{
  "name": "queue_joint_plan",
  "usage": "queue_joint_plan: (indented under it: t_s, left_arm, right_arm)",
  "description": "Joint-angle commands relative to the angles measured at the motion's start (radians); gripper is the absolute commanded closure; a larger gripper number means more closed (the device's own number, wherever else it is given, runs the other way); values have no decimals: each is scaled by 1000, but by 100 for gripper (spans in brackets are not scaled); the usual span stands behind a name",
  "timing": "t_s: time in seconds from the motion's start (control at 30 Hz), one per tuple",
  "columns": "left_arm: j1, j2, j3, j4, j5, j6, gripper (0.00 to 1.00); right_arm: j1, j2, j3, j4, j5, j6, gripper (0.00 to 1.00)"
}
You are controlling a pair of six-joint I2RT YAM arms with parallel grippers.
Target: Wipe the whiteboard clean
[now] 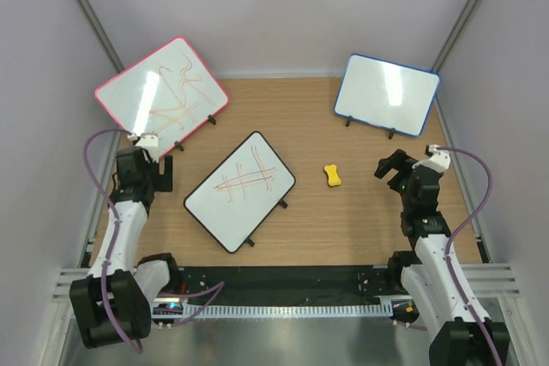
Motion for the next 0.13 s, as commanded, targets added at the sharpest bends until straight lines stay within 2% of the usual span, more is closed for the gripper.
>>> queue_joint_plan:
  t_s: [0.0,0.1]
  left_arm:
    - [8,-31,-9,61,33,-36,0]
    - [6,-37,-12,61,39,-33,0]
  right_arm:
    - [4,-11,-18,84,-42,21,0]
    - [4,-36,-37,114,-59,30,0]
